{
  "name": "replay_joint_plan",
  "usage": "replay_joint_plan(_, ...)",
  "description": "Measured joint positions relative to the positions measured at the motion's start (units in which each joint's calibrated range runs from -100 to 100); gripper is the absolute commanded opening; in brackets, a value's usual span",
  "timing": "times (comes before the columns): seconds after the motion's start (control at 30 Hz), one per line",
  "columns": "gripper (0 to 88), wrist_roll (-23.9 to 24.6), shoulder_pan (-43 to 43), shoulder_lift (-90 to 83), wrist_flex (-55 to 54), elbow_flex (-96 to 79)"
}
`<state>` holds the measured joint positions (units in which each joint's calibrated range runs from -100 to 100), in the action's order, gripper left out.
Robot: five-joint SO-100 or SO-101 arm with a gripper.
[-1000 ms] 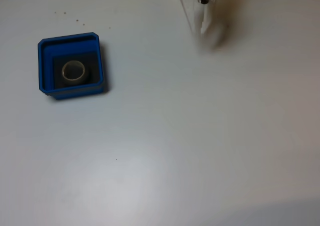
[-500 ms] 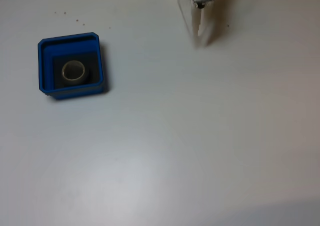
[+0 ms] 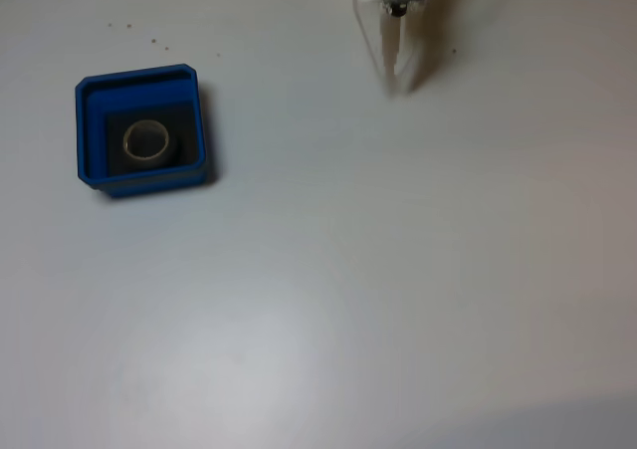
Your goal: Pick the black tape roll and drop it in the blue box
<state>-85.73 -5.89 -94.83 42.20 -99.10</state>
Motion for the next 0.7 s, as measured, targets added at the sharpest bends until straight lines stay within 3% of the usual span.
replay_joint_plan(0.27, 0.6, 0.0, 0.0, 0.0, -2.1, 0.0)
replay_joint_plan(0.6, 0.6, -0.3, 0.0, -0.1, -21.6, 0.0)
replay_joint_plan(0.7, 0.6, -2.9, 0.0, -0.1, -23.3, 0.0)
